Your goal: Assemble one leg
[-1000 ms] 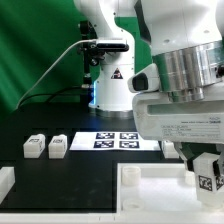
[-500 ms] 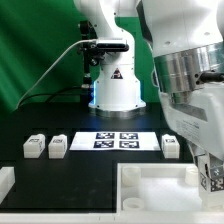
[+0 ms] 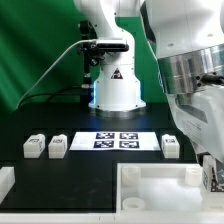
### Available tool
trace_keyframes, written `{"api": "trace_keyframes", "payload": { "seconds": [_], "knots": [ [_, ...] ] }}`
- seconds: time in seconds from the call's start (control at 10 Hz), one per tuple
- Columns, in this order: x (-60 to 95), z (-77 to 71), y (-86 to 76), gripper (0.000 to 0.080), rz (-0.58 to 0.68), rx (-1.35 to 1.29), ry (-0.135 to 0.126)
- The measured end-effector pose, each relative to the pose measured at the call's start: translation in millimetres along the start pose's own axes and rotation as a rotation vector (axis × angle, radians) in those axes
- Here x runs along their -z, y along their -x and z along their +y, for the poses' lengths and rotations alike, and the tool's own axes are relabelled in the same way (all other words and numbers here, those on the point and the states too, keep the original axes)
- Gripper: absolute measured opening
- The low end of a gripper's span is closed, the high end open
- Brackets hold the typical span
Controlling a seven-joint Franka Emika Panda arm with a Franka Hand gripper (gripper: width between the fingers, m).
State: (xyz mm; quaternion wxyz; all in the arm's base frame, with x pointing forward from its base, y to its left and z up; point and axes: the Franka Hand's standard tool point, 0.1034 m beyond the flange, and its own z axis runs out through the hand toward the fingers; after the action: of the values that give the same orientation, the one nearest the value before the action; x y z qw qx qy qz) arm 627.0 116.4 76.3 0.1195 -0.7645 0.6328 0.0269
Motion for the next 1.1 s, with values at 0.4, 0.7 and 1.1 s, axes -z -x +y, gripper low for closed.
{"api": "trace_keyframes", "payload": {
  "seconds": [0.4,0.7,1.1],
  "knots": [
    [2.2,-1.4,3.7,0.0648,-0.023,0.513,0.035],
    [3.0,-0.6,9.6,0.0649,-0.007,0.863,0.106],
    [1.7,-2.4,12.1,0.0528,0.011,1.005,0.109]
  ]
}}
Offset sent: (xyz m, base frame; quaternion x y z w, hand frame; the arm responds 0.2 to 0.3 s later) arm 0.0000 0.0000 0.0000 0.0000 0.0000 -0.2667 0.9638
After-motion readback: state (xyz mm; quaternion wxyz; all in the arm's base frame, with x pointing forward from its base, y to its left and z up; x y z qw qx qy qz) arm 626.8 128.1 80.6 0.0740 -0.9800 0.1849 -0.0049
